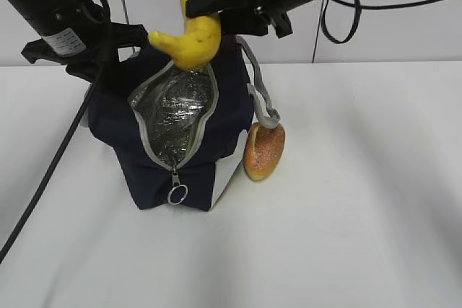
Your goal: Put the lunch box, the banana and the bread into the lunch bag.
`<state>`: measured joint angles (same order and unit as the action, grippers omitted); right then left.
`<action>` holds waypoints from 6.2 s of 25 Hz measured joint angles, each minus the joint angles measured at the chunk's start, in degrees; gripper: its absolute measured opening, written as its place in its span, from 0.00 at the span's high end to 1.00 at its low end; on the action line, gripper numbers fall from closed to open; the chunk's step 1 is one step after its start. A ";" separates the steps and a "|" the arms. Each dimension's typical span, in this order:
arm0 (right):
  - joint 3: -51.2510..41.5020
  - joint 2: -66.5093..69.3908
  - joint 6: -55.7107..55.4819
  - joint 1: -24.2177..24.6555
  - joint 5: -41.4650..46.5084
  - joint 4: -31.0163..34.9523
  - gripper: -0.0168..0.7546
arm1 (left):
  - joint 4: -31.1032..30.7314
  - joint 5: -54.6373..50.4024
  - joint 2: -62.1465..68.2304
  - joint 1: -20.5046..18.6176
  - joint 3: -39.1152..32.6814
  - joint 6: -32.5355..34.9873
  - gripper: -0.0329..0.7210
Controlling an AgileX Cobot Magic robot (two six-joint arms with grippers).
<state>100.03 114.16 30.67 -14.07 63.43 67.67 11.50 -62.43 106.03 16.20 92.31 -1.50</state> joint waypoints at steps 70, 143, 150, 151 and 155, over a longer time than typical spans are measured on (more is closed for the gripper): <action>7.86 -7.55 -31.62 -1.06 6.39 -51.87 0.27 | 0.20 0.32 0.00 0.00 0.00 0.00 0.96; -30.21 2.72 -7.02 -1.06 -37.44 -8.52 0.21 | -0.25 0.48 0.00 0.00 0.00 0.00 0.96; -25.43 5.64 -7.02 -1.06 -33.84 -8.40 0.23 | -0.30 0.48 0.00 0.00 0.00 0.00 0.96; -24.95 5.96 -7.02 -1.06 -33.32 -8.40 0.26 | -0.35 0.44 0.00 0.00 0.00 0.00 0.96; -24.47 6.11 -7.02 -1.06 -32.71 -8.51 0.39 | -0.42 0.38 0.00 0.00 0.00 0.00 0.96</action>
<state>75.56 120.27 23.65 -15.13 30.72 59.16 11.07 -62.05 106.03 16.20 92.31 -1.50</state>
